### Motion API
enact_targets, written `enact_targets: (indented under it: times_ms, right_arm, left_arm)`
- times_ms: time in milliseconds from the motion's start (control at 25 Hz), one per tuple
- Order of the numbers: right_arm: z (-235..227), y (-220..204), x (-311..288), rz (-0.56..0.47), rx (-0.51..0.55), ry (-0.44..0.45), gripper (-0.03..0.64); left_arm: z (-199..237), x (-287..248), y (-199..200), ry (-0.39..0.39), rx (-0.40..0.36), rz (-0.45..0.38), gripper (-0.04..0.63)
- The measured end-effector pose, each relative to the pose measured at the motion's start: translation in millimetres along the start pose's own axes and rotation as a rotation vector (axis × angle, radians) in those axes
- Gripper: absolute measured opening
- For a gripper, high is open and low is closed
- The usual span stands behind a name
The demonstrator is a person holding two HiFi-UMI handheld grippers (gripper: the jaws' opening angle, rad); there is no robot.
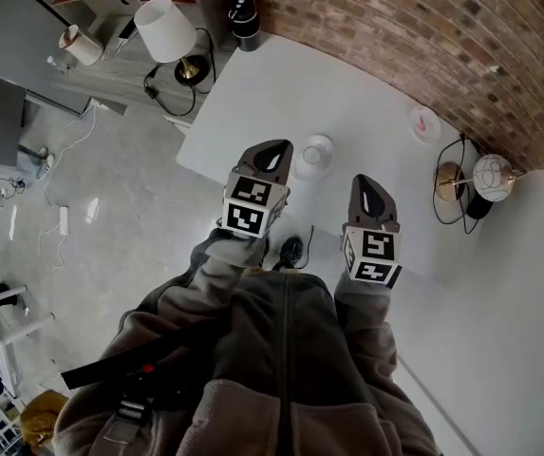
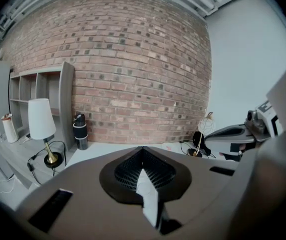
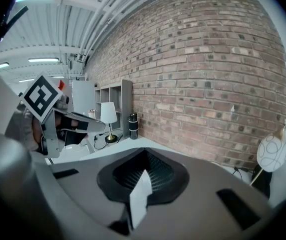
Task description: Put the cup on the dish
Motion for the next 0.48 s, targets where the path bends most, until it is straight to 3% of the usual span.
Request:
enact_targets:
  times_ms: [480]
  right_arm:
    - [-9, 90, 29, -0.192, -0.046, -0.022, 0.003]
  left_arm:
    - [-27, 29, 88, 0.005, -0.171, -0.207, 0.005]
Point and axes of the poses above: the fingertips, and each gripper's own axes: x backward along the fingers, z to its left, y out of its top, the point moved 10 cm from there along x, backward along the fingers, and after that the axes turned 13 degrees about -y, right-handed, at the moved point
